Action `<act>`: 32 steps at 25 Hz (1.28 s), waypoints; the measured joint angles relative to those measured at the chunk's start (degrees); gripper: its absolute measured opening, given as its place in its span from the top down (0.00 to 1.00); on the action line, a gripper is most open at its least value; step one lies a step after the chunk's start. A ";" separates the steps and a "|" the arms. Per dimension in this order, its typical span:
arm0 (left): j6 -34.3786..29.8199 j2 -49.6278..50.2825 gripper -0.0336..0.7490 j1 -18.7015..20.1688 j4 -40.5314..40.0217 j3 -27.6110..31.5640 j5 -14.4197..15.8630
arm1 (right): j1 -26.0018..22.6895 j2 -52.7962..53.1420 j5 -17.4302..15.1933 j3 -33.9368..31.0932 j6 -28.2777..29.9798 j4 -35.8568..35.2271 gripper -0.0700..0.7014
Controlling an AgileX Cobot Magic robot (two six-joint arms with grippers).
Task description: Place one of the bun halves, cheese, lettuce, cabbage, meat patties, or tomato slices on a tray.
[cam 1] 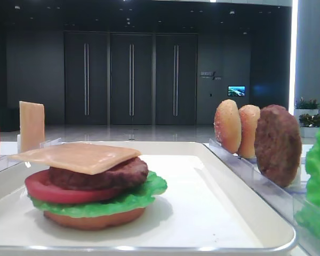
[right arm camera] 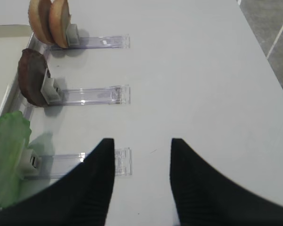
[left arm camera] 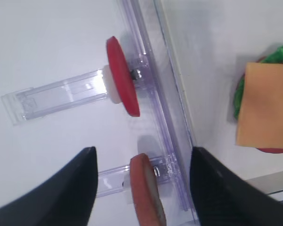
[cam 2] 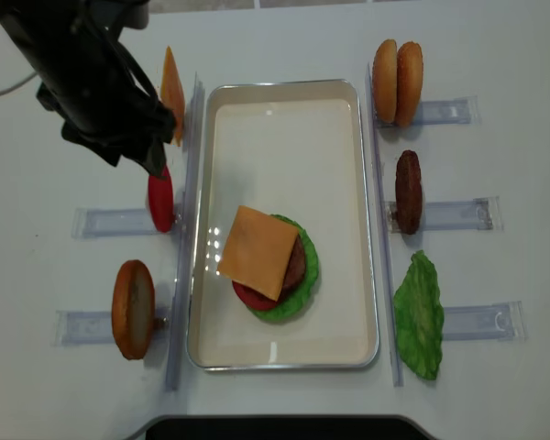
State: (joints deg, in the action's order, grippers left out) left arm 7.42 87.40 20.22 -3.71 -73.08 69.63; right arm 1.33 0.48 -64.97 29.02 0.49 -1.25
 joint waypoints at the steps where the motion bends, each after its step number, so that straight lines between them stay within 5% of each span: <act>1: -0.35 -0.20 0.37 -1.04 0.00 0.00 0.06 | 0.00 0.00 0.00 0.00 0.00 0.00 0.55; 15: -8.00 -2.69 0.42 -21.44 -1.32 0.00 0.16 | 0.00 0.00 0.00 0.00 0.00 0.00 0.55; 22: -8.29 -12.00 0.43 -22.32 -0.47 2.18 0.29 | 0.00 0.00 0.00 0.00 0.00 0.00 0.55; 32: -8.72 -39.98 0.44 -22.32 -0.51 18.15 1.46 | 0.00 0.00 0.00 0.00 0.00 0.00 0.55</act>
State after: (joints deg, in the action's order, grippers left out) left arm -1.30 47.42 -2.10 -4.22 -54.93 71.09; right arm 1.33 0.48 -64.97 29.02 0.49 -1.25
